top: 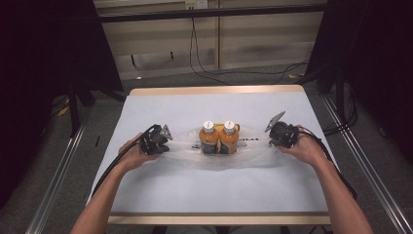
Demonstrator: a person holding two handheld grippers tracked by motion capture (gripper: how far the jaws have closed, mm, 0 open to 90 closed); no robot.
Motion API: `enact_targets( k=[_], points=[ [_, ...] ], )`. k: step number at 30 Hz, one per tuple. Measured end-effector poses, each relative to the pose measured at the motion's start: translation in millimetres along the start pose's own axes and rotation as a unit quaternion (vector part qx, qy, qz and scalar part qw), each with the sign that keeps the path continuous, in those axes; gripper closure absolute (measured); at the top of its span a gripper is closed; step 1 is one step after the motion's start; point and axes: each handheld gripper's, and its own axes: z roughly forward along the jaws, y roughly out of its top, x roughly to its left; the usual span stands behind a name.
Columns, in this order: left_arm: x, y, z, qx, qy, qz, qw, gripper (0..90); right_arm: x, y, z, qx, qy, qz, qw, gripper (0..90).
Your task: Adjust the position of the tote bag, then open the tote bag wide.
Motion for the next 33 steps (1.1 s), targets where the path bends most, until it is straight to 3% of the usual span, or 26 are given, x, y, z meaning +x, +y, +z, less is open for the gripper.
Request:
enact_targets(
  k=[5,8,9,10,15,19,24,27,29,30,31,32,33],
  points=[
    [0.3,-0.7,-0.6,0.001,-0.004,-0.002,1.0,90.0,-3.5,-4.8,-1.1,-0.007,0.002,0.01,0.9999,90.0],
    [1.0,-1.4,-1.4,0.0,-0.003,0.007,1.0,90.0,-2.3,-4.9,-1.2,-0.005,-0.002,0.015,0.9999,90.0],
    [0.2,-2.3,-1.3,-0.003,-0.004,-0.004,1.0,90.0,-1.7,-4.9,-1.0,-0.007,-0.004,0.014,0.9999,90.0],
    [1.6,-2.8,-1.9,-0.001,-0.006,-0.003,1.0,90.0,-1.6,-5.4,-0.8,-0.011,-0.007,0.007,0.9999,90.0],
    [8.4,-12.4,-1.5,-0.039,-0.029,-0.048,0.9976,90.0,2.5,-5.6,-0.9,-0.027,-0.005,0.017,0.9995,90.0],
    [7.0,-15.1,-1.6,-0.063,-0.038,-0.059,0.9956,90.0,2.8,-6.3,-1.2,-0.05,0.003,0.027,0.9984,90.0],
    [2.0,-11.0,-5.0,-0.085,-0.039,-0.054,0.9941,90.0,3.8,-7.4,-7.1,-0.092,0.02,0.04,0.9948,90.0],
    [-3.8,-9.8,-9.1,-0.108,-0.039,-0.058,0.9916,90.0,4.5,-9.7,-12.2,-0.117,0.028,0.056,0.9912,90.0],
    [-6.4,-10.1,-12.9,-0.127,-0.041,-0.06,0.9893,90.0,6.7,-11.9,-15.3,-0.142,0.039,0.063,0.9871,90.0],
    [-8.8,-10.8,-14.3,-0.143,-0.042,-0.074,0.9861,90.0,8.4,-12.5,-16.7,-0.148,0.035,0.064,0.9863,90.0],
    [-8.2,-11.5,-16.0,-0.146,-0.042,-0.072,0.9857,90.0,10.6,-12.9,-17.9,-0.159,0.035,0.063,0.9846,90.0],
    [-8.4,-11.9,-17.4,-0.148,-0.037,-0.076,0.9854,90.0,12.6,-13.0,-19.1,-0.164,0.034,0.06,0.9841,90.0],
    [-7.5,-13.4,-19.1,-0.16,-0.043,-0.082,0.9827,90.0,14.9,-12.1,-20.1,-0.158,0.031,0.054,0.9854,90.0]
  ],
)
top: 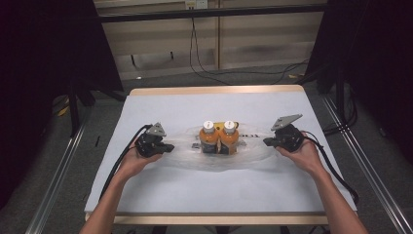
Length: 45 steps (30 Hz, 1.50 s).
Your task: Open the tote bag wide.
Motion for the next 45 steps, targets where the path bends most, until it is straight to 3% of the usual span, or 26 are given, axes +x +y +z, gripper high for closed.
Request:
enact_targets(
  k=[1,2,6,12,15,17,23,27,32,38,40,43,45],
  points=[
    [0.7,-1.3,-2.4,-0.013,-0.003,-0.007,0.9999,90.0,2.6,0.9,-1.2,0.006,-0.007,-0.007,0.9999,90.0],
    [0.5,-2.3,-4.3,-0.016,0.006,-0.006,0.9998,90.0,3.1,0.5,-2.7,-0.005,0.0,-0.008,1.0,90.0],
    [-2.3,-3.9,-12.0,-0.034,0.012,-0.01,0.9993,90.0,4.1,-0.1,-10.6,-0.033,0.014,0.01,0.9993,90.0],
    [-9.0,-4.9,-16.7,-0.073,-0.008,-0.024,0.997,86.5,3.6,3.4,-15.6,-0.08,0.046,0.037,0.995,90.0],
    [-15.6,-2.6,-15.9,-0.088,-0.023,-0.022,0.9956,90.0,4.7,4.9,-14.5,-0.085,0.054,0.041,0.9941,90.0],
    [-20.8,0.4,-13.5,-0.097,-0.044,-0.025,0.994,90.0,5.7,5.8,-13.2,-0.081,0.054,0.038,0.9945,90.0],
    [-43.9,21.1,-3.8,-0.113,-0.066,0.002,0.9914,90.0,7.3,9.3,-9.4,-0.078,0.062,0.034,0.9945,90.0],
    [-60.5,33.3,6.2,-0.121,-0.083,0.02,0.9889,90.0,15.5,22.5,-7.1,-0.081,0.072,0.018,0.9939,90.0],
    [-69.3,43.2,16.6,-0.124,-0.101,0.022,0.9869,90.0,18.1,39.1,-1.1,-0.088,0.086,0.011,0.9923,90.0],
    [-78.1,57.7,23.9,-0.133,-0.102,0.025,0.9856,90.0,15.2,56.3,3.4,-0.091,0.089,0.006,0.9918,90.0],
    [-82.1,63.5,28.1,-0.144,-0.109,0.02,0.9834,90.0,14.4,62.9,4.8,-0.088,0.092,0.004,0.9918,90.0],
    [-92.2,70.4,35.0,-0.162,-0.106,0.037,0.9803,90.0,11.7,72.9,8.3,-0.088,0.097,0.001,0.9914,90.0],
    [-96.4,74.1,39.6,-0.162,-0.119,0.038,0.9789,90.0,10.1,77.1,11.9,-0.084,0.098,-0.001,0.9916,90.0]
  ],
)
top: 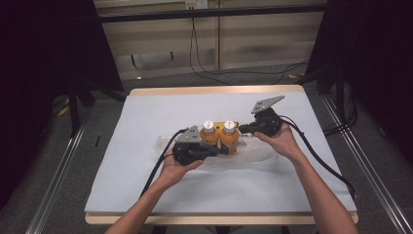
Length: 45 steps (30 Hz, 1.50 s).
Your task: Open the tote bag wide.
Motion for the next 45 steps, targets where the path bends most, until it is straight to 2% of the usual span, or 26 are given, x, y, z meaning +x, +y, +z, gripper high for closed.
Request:
enact_targets(
  k=[2,5,7,10,12,14,15,24,28,29,30,33,36,37,38,40,41,42,45],
  points=[
    [1.0,-0.5,8.2,0.014,0.004,-0.003,0.9999,90.0,-1.3,3.5,6.1,-0.003,0.012,0.002,0.9999,90.0],
    [4.8,-2.2,12.8,0.02,0.009,-0.008,0.9997,90.0,-2.7,9.2,17.8,0.0,0.022,0.0,0.9998,90.0],
    [5.5,-2.9,13.3,0.023,0.021,-0.006,0.9995,90.0,-3.5,11.6,23.3,0.003,0.027,-0.003,0.9996,90.0],
    [6.3,-5.2,14.4,0.034,0.041,0.011,0.9985,90.0,-5.4,13.7,33.3,0.013,0.032,-0.009,0.9994,90.0],
    [5.2,-9.2,15.6,0.028,0.056,0.007,0.998,90.0,-7.8,11.8,40.7,0.015,0.038,-0.005,0.9992,90.0],
    [6.2,-13.5,19.5,0.041,0.057,0.005,0.9975,90.0,-8.6,8.9,46.5,0.017,0.043,-0.001,0.9989,90.0],
    [6.4,-14.2,20.1,0.049,0.059,0.012,0.997,90.0,-10.1,6.3,50.0,0.02,0.044,0.002,0.9988,90.0],
    [3.9,-22.9,31.4,0.069,0.053,0.01,0.9962,90.0,-12.0,-7.2,69.7,0.048,0.061,0.013,0.9969,90.0],
    [2.6,-30.8,36.9,0.088,0.056,0.015,0.9945,90.0,-11.9,-13.0,76.3,0.057,0.068,0.02,0.9959,90.0],
    [2.3,-31.8,37.7,0.081,0.052,0.012,0.9953,90.0,-11.3,-14.7,78.0,0.064,0.068,0.021,0.9954,90.0],
    [1.5,-30.8,36.9,0.09,0.054,0.013,0.9944,90.0,-11.1,-16.3,79.4,0.069,0.067,0.022,0.9952,90.0],
    [-0.9,-34.2,39.3,0.085,0.051,0.016,0.9949,90.0,-11.2,-21.2,83.7,0.076,0.067,0.03,0.9944,90.0],
    [-5.2,-38.0,42.3,0.092,0.052,0.019,0.9942,90.0,-14.2,-23.4,87.0,0.08,0.071,0.035,0.9937,90.0],
    [-7.6,-40.0,44.9,0.108,0.049,0.024,0.9927,90.0,-14.4,-22.9,87.5,0.079,0.07,0.036,0.9938,90.0],
    [-8.4,-41.9,47.2,0.108,0.048,0.028,0.9925,90.0,-14.2,-22.3,88.0,0.079,0.066,0.034,0.9941,90.0],
    [-9.3,-42.2,47.9,0.104,0.047,0.018,0.9933,90.0,-14.5,-22.4,88.0,0.079,0.064,0.036,0.9941,90.0],
    [-9.1,-41.5,47.8,0.107,0.049,0.024,0.9927,90.0,-14.9,-22.2,87.8,0.081,0.059,0.033,0.9944,90.0],
    [-9.7,-42.0,47.6,0.107,0.05,0.021,0.9928,90.0,-14.7,-22.0,87.8,0.081,0.056,0.033,0.9946,90.0],
    [-11.0,-43.0,48.0,0.103,0.036,0.016,0.9939,90.0,-16.3,-21.8,88.3,0.079,0.049,0.034,0.9951,90.0]
  ],
)
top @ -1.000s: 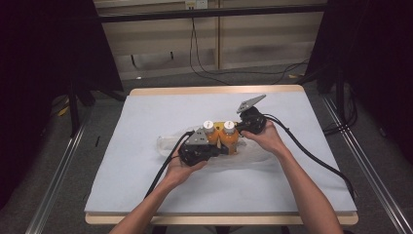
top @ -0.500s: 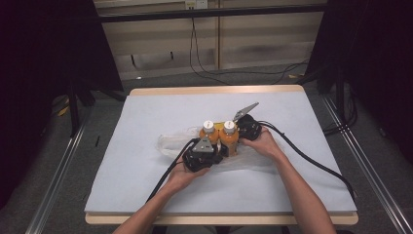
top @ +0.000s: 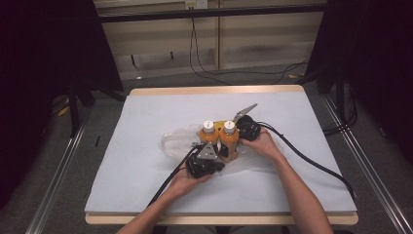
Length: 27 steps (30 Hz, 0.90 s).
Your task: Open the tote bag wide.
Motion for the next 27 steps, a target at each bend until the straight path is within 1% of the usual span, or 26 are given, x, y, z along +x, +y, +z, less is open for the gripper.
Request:
enact_targets(
  k=[1,2,3,4,5,6,7,9,10,11,12,13,15,16,17,18,19,20,21,22,23,24,25,26,27],
  points=[
    [-1.4,-0.2,0.0,0.001,0.0,0.002,1.0,90.0,-0.5,0.2,0.1,-0.001,-0.003,0.004,1.0,90.0],
    [-2.6,0.0,-0.4,0.004,0.0,0.004,1.0,90.0,-1.4,0.5,0.5,-0.004,-0.007,0.0,1.0,90.0],
    [-3.5,-0.8,-0.1,0.0,-0.003,0.002,1.0,90.0,-0.8,1.3,-0.4,0.001,-0.019,0.002,0.9998,90.0],
    [-4.9,-1.9,-0.6,0.0,-0.004,-0.004,1.0,90.0,-1.5,1.6,0.0,-0.001,-0.019,0.0,0.9998,90.0],
    [-5.0,-2.1,-0.8,0.0,-0.004,-0.004,1.0,90.0,-1.5,2.2,-0.3,0.002,-0.023,0.002,0.9997,90.0],
    [-5.4,-2.4,-0.2,-0.005,-0.005,-0.005,1.0,90.0,-2.2,2.8,0.0,0.002,-0.03,-0.002,0.9996,90.0],
    [-5.8,-2.5,0.0,-0.005,-0.003,-0.002,1.0,90.0,-2.6,3.2,0.2,0.002,-0.031,-0.004,0.9995,90.0],
    [-6.6,-1.7,-1.2,0.003,-0.005,-0.001,1.0,90.0,-2.5,4.3,0.5,0.003,-0.034,-0.002,0.9994,90.0],
    [-7.3,-1.7,-0.5,-0.001,-0.005,0.004,1.0,90.0,-2.3,5.2,0.9,0.005,-0.04,-0.004,0.9992,90.0],
    [-8.9,-1.1,-1.0,0.003,-0.005,0.004,1.0,90.0,-2.6,6.4,1.4,0.007,-0.045,-0.01,0.9989,90.0],
    [-9.3,-0.7,-1.9,0.009,-0.007,0.008,0.9999,90.0,-1.8,7.7,1.5,0.012,-0.056,-0.01,0.9983,90.0],
    [-9.9,-1.1,-1.9,0.007,-0.012,0.006,0.9999,90.0,-2.0,8.6,2.1,0.012,-0.056,-0.008,0.9983,90.0],
    [-11.9,-1.0,-2.9,0.01,-0.015,0.01,0.9998,90.0,-3.2,9.6,2.7,0.013,-0.058,-0.007,0.9982,90.0],
    [-12.4,-1.6,-2.9,0.007,-0.019,0.007,0.9998,90.0,-3.9,10.0,2.8,0.013,-0.057,-0.006,0.9983,90.0],
    [-12.5,-1.5,-4.2,0.012,-0.02,0.011,0.9997,90.0,-4.3,10.3,3.1,0.012,-0.056,-0.005,0.9984,90.0],
    [-13.8,-1.9,-4.2,0.011,-0.019,0.012,0.9997,90.0,-4.8,10.5,3.3,0.012,-0.056,-0.005,0.9984,90.0],
    [-14.3,-1.8,-4.5,0.012,-0.022,0.017,0.9995,90.0,-4.2,10.7,3.1,0.014,-0.056,0.001,0.9983,90.0],
    [-14.9,-1.9,-4.8,0.012,-0.026,0.016,0.9995,90.0,-5.4,11.3,3.6,0.013,-0.059,-0.005,0.9981,90.0],
    [-15.7,-1.3,-6.6,0.023,-0.026,0.019,0.9992,90.0,-5.0,11.9,3.5,0.015,-0.059,0.002,0.9981,90.0],
    [-16.7,-2.3,-5.7,0.013,-0.029,0.024,0.9992,90.0,-5.7,12.4,3.8,0.016,-0.06,0.001,0.9981,90.0],
    [-18.4,-1.6,-7.6,0.025,-0.029,0.025,0.999,90.0,-6.4,13.2,4.3,0.016,-0.062,-0.001,0.998,90.0],
    [-18.4,-1.7,-7.5,0.023,-0.03,0.029,0.9989,90.0,-6.8,14.6,4.8,0.019,-0.064,-0.001,0.9978,90.0],
    [-18.7,-2.4,-6.9,0.016,-0.033,0.025,0.999,90.0,-6.6,15.3,4.9,0.022,-0.065,0.001,0.9976,90.0],
    [-18.3,-2.0,-7.9,0.023,-0.035,0.023,0.9989,90.0,-6.4,16.9,5.2,0.026,-0.067,0.0,0.9974,90.0],
    [-18.2,-2.4,-7.6,0.019,-0.038,0.022,0.9989,90.0,-6.0,18.3,5.5,0.032,-0.072,-0.004,0.9969,90.0]
  ],
)
